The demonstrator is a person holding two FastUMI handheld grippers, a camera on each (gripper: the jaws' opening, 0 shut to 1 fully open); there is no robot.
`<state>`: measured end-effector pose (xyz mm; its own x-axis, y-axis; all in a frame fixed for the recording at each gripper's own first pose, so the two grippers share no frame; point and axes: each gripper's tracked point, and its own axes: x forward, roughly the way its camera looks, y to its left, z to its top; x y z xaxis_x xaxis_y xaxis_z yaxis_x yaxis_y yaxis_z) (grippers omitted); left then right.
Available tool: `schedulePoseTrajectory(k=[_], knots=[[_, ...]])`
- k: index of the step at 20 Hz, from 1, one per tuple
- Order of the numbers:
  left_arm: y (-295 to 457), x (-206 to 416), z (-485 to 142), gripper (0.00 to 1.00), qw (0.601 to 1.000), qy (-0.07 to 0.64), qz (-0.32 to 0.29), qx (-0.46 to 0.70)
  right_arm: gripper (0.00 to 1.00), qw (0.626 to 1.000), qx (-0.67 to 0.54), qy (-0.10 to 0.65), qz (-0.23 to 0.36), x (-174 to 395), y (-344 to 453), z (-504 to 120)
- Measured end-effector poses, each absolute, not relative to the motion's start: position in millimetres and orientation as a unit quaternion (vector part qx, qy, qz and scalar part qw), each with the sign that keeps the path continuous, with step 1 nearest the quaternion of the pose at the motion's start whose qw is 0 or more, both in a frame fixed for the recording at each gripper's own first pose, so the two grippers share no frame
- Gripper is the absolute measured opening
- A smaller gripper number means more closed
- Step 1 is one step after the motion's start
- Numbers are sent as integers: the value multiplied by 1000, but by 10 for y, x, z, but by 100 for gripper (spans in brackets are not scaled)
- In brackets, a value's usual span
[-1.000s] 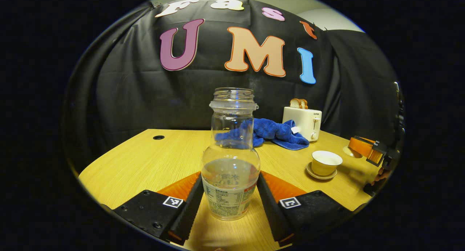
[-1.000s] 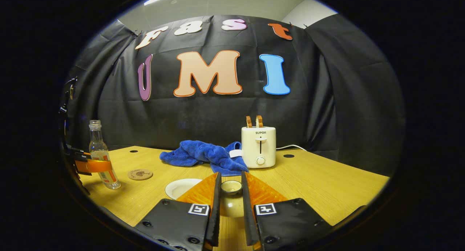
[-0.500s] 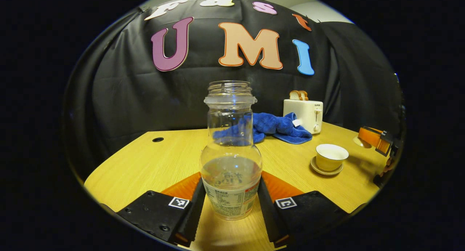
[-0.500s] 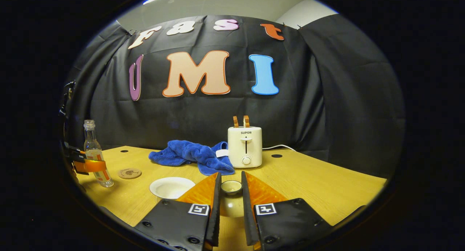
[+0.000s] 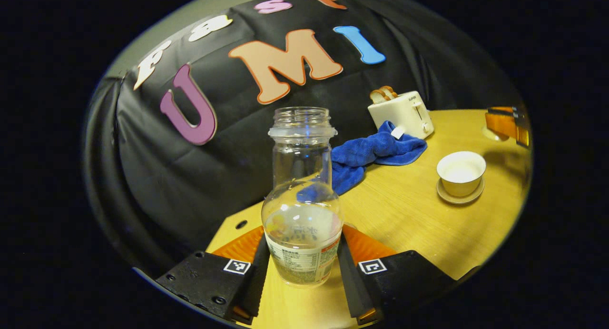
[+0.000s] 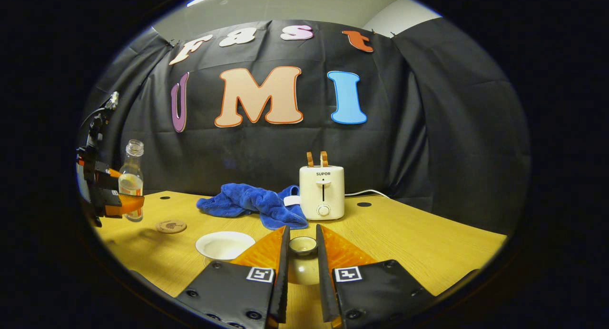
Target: Open the teacup lid with one hand, grasp the water bottle and pour water into the teacup with the other hand; after pouring, place the water bottle on the coaster and then close the teacup lid.
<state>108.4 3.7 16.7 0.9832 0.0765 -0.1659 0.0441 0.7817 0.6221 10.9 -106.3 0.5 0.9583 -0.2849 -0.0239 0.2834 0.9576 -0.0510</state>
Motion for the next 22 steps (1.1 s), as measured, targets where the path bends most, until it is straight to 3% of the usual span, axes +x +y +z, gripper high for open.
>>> schedulePoseTrajectory(k=[7,22], knots=[[-207,1284,-93,67,851,91,-22,516,32,989,-24,15,-148,103,-1128,20],[-533,1495,-208,66,716,62,-59,693,31,987,-25,15,-158,82,-1221,19]])
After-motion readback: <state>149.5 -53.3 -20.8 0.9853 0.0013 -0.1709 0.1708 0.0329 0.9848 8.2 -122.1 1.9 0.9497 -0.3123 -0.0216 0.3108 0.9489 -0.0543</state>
